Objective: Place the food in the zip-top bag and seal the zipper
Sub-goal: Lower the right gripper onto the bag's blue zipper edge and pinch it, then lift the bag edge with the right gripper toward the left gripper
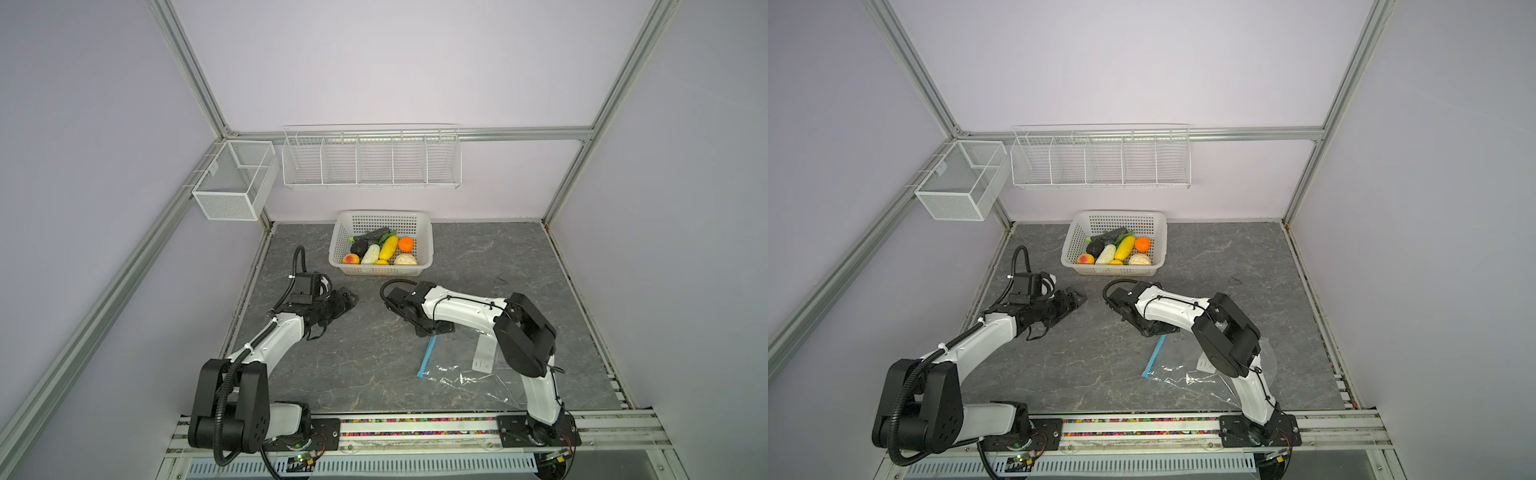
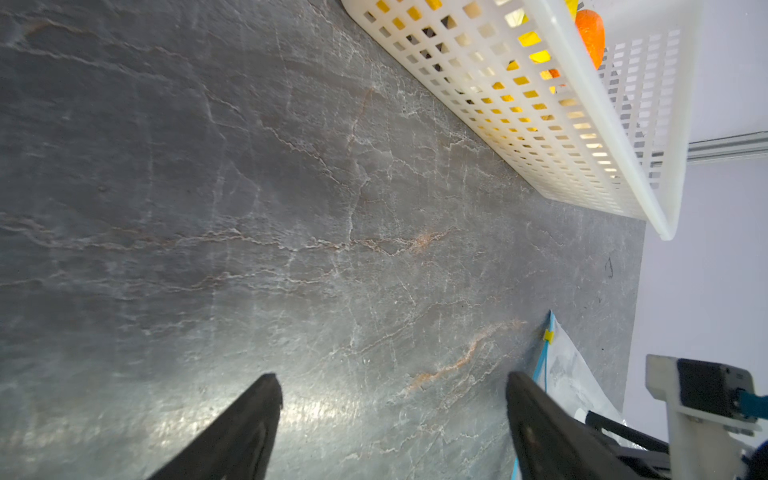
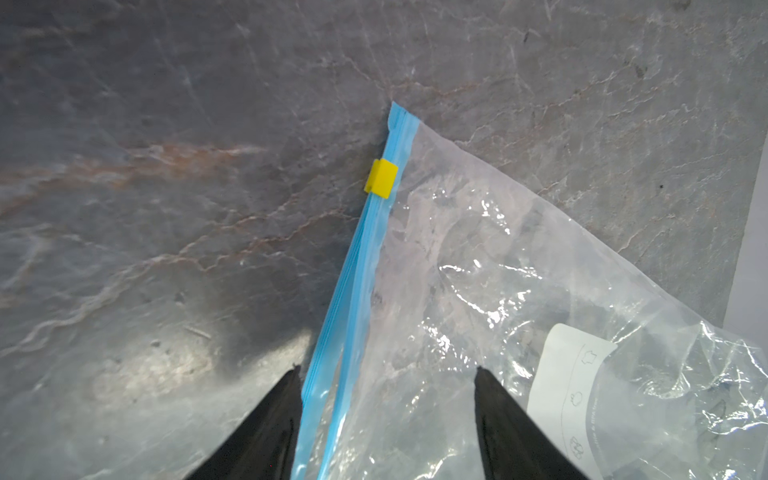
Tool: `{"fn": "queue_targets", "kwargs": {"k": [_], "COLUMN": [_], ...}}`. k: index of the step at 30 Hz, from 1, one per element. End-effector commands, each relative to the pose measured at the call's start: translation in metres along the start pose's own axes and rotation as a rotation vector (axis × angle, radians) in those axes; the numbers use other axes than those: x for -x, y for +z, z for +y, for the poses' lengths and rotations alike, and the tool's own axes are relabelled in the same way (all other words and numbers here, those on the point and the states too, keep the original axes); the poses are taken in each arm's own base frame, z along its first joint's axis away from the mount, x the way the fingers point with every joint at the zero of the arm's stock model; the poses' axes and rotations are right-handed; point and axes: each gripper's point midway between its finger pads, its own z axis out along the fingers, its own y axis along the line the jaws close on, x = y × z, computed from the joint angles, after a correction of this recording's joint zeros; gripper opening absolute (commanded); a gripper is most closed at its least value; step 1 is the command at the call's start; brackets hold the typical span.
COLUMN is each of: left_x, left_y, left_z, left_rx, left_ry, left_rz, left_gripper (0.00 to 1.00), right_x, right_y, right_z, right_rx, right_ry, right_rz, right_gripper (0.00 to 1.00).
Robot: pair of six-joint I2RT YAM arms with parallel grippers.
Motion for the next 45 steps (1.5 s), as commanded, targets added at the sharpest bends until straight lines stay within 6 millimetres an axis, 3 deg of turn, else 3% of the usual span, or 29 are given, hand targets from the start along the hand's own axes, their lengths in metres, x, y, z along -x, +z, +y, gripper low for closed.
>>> {"fn": "queue_targets", "kwargs": {"k": [1,6,14,25,31,37,45], "left_x": [-0.005,-0.005,-0.002,0.0,0.001,0.006,0.007], "left_y": [0.005,0.005,0.003,0.001,0.001,0.002,0.004], "left_z": [0.003,0.002,0.002,0.002,0.002,-0.003,-0.006], "left_rx": [-0.005,-0.01,-0.002,-0.002,0.003,-0.02,-0.037], "left_ry": [-0.001,0.0,0.009,0.01,0.008,-0.007,-0.013], "left_rz": [0.014,0.014,0.001,-0.015,-0.017,-0.029,-0.03], "left_gripper": [0.86,0.86,0.87,0.87,0.87,0.87,0.87], "right_x": [-0.006,-0.007,-0.011,-0.015,-0.012,-0.001,0.036], "right_y": [0.005,0.012,0.015,0.029,0.026,0.013,-0.031], "right_z": [0.0,0.003,0.001,0.0,0.004,0.002,0.016], "right_rx": [-0.025,-0.03,-0.03,-0.053,-0.019,0.036,0.287], "right_ry": [0.023,0.02,0.025,0.02,0.018,0.013,-0.054], "right_rz": [0.018,0.026,0.025,0.045,0.032,-0.035,-0.269], "right_gripper": [0.67,0.63,0.43,0.25,0.15,0.11,0.06]}}
